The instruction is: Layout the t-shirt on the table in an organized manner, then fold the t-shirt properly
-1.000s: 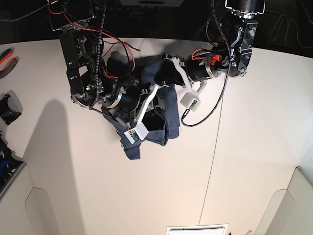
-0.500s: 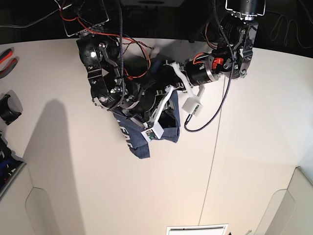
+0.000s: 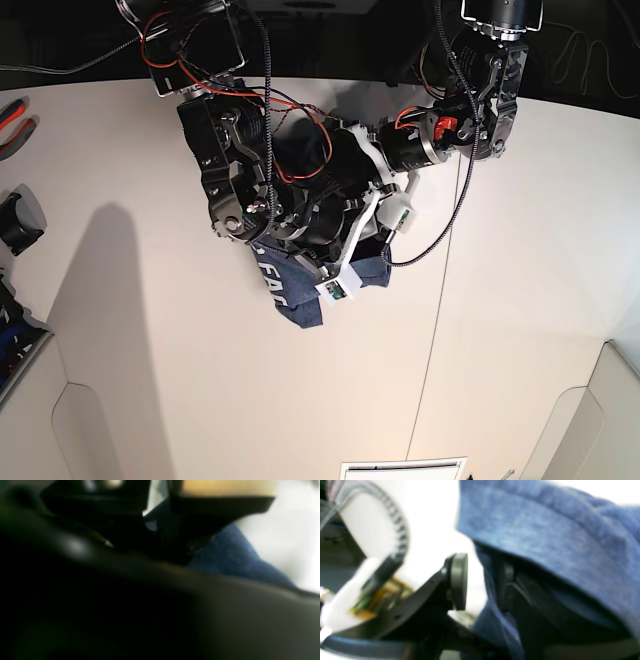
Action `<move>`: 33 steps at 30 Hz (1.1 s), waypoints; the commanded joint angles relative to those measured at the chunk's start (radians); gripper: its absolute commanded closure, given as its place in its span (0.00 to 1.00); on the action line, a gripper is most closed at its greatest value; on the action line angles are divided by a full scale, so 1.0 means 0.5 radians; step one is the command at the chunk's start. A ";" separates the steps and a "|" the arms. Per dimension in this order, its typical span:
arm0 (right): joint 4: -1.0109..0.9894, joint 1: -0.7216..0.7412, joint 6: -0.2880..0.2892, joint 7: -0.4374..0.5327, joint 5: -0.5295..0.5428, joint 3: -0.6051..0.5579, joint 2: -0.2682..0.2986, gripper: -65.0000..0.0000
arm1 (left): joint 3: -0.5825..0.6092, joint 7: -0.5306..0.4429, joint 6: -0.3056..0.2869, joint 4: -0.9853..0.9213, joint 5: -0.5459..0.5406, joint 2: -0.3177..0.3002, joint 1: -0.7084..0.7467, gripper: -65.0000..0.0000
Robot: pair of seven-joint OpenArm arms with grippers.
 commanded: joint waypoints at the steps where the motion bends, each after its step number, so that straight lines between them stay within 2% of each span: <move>1: 0.034 0.037 0.074 0.019 0.117 -0.006 -0.030 0.70 | 0.002 -0.020 -0.020 0.026 -0.041 0.003 -0.021 1.00; 8: 0.144 0.037 0.292 -0.016 0.504 -0.005 -0.030 0.70 | 0.002 -0.023 -0.020 0.026 -0.050 0.002 -0.021 1.00; 13: 0.379 0.036 0.324 -0.027 0.735 -0.005 -0.030 0.70 | 0.002 -0.023 -0.020 0.030 -0.209 0.003 -0.022 1.00; 19: 0.653 0.036 0.324 -0.101 0.718 -0.005 -0.029 0.70 | 0.002 -0.019 -0.020 0.072 -0.228 0.003 -0.021 1.00; 24: 0.803 0.036 0.323 -0.106 0.509 0.001 -0.027 0.70 | 0.002 0.074 -0.020 0.220 -0.222 0.002 -0.021 1.00; 27: 0.846 0.036 0.323 -0.106 0.456 0.001 -0.028 0.70 | 0.001 0.085 -0.020 0.324 -0.214 0.002 -0.021 1.00; 33: 0.953 0.036 0.323 -0.105 0.384 0.119 -0.027 0.70 | -0.072 0.085 -0.020 0.433 -0.021 0.002 -0.021 1.00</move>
